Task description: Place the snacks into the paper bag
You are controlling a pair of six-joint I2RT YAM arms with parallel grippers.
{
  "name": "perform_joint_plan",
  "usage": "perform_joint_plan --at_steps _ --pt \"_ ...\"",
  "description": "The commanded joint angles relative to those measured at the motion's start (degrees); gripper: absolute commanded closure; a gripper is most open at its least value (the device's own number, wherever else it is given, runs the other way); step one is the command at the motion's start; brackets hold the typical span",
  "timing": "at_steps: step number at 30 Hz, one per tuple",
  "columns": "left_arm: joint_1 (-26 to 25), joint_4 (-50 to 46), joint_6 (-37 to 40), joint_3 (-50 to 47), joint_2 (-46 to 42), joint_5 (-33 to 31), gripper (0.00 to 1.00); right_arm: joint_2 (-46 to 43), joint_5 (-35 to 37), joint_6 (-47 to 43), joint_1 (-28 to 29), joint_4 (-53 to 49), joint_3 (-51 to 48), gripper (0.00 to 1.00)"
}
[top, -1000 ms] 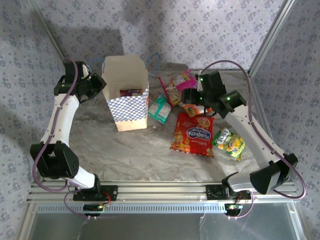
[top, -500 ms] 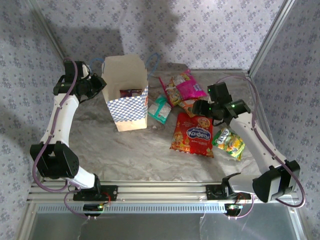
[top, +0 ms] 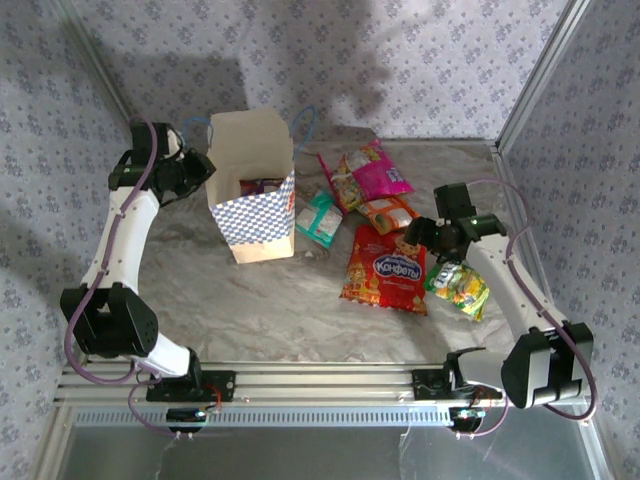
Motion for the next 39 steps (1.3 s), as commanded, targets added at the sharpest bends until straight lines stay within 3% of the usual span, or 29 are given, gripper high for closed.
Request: perform_joint_plan --at_steps 1,21,39 --pt "-0.37 -1.58 1.19 2.27 -0.76 -0.13 0.82 -0.68 -1.26 0.39 -1.72 3.09 -1.74 0.15" --pt "-0.45 -3.44 2.01 2.8 -0.69 -1.19 0.79 12.24 -8.77 -7.72 -5.29 12.47 -4.16 0.08" --pt "-0.54 -4.24 2.1 3.22 -0.4 -1.97 0.79 22.16 -13.4 -9.5 -3.52 15.61 -4.5 0.12"
